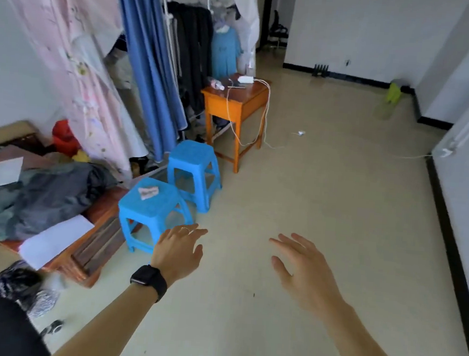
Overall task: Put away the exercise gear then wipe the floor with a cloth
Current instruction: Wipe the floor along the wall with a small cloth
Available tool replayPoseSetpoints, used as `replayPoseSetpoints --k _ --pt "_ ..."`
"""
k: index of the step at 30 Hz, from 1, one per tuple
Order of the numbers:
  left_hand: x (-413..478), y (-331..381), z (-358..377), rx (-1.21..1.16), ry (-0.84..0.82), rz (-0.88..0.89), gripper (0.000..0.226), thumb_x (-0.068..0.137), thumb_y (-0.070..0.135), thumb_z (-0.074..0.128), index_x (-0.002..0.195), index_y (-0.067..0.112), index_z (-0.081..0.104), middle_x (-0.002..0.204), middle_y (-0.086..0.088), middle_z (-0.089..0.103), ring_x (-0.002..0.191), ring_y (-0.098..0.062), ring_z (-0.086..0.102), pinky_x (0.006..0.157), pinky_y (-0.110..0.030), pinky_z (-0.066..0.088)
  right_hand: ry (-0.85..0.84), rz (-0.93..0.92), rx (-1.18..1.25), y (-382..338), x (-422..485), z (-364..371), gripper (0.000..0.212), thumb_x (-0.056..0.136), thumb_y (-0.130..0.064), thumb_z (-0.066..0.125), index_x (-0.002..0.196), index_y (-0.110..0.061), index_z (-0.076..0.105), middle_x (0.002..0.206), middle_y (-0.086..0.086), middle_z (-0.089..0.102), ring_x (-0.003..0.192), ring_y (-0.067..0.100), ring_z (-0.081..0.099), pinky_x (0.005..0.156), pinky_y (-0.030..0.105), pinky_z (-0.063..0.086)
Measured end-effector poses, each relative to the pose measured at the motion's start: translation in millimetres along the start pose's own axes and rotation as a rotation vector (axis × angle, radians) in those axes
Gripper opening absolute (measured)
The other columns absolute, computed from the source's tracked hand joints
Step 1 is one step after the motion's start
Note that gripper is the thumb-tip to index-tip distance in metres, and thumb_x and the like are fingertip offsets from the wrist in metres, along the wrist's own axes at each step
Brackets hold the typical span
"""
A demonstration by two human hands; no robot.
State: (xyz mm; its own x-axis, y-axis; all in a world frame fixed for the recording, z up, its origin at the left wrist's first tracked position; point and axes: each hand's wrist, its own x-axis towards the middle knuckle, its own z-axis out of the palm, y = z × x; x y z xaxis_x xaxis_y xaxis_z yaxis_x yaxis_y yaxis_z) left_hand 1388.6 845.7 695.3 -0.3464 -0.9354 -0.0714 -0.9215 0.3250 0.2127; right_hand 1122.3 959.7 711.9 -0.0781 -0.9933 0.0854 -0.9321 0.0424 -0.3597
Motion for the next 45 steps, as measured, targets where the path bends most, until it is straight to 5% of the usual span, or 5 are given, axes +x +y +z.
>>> replayPoseSetpoints --k 19,23,37,41,45 --pt "218 -282 -1 -0.016 -0.063 -0.427 0.052 0.100 0.041 0.041 0.151 0.043 0.031 0.156 0.015 0.036 0.145 -0.015 0.029 0.120 -0.037 0.023 -0.322 -0.339 0.058 -150 391 190 0.069 0.089 -0.058 0.012 0.145 -0.038 0.046 0.152 -0.016 0.044 0.148 0.010 0.024 0.117 0.025 0.018" --pt "273 -328 10 -0.005 -0.110 -0.450 0.053 0.100 0.039 0.041 0.152 0.042 0.030 0.156 0.014 0.037 0.144 -0.015 0.031 0.118 -0.036 0.022 -0.393 -0.363 0.056 -165 462 236 0.047 0.100 -0.044 0.039 0.145 -0.033 0.048 0.151 -0.012 0.047 0.148 0.015 0.028 0.117 0.028 0.023" --pt "484 -508 209 0.112 -0.421 -0.270 0.053 0.098 0.042 0.045 0.150 0.032 0.037 0.160 0.002 0.030 0.151 -0.025 0.016 0.122 -0.047 0.012 -0.663 -0.047 -0.040 -176 605 533 0.058 0.088 -0.047 0.037 0.128 -0.017 0.066 0.133 0.010 0.065 0.120 0.035 0.062 0.094 0.046 0.054" --pt "525 -548 271 0.153 -0.319 -0.051 0.060 0.075 0.036 0.079 0.131 0.020 0.063 0.139 -0.009 0.059 0.133 -0.031 0.051 0.106 -0.054 0.041 -0.670 0.037 -0.034 -183 617 595 0.066 0.093 -0.046 0.036 0.153 -0.018 0.035 0.163 0.011 0.024 0.150 0.029 0.025 0.116 0.051 0.028" --pt "556 -576 322 0.105 -0.203 0.095 0.061 0.078 0.029 0.076 0.134 0.011 0.059 0.137 -0.013 0.059 0.130 -0.031 0.054 0.105 -0.052 0.044 -0.682 0.020 -0.056 -181 620 655 0.070 0.102 -0.047 0.034 0.159 -0.027 -0.001 0.165 -0.001 -0.019 0.153 0.020 -0.011 0.122 0.051 0.007"
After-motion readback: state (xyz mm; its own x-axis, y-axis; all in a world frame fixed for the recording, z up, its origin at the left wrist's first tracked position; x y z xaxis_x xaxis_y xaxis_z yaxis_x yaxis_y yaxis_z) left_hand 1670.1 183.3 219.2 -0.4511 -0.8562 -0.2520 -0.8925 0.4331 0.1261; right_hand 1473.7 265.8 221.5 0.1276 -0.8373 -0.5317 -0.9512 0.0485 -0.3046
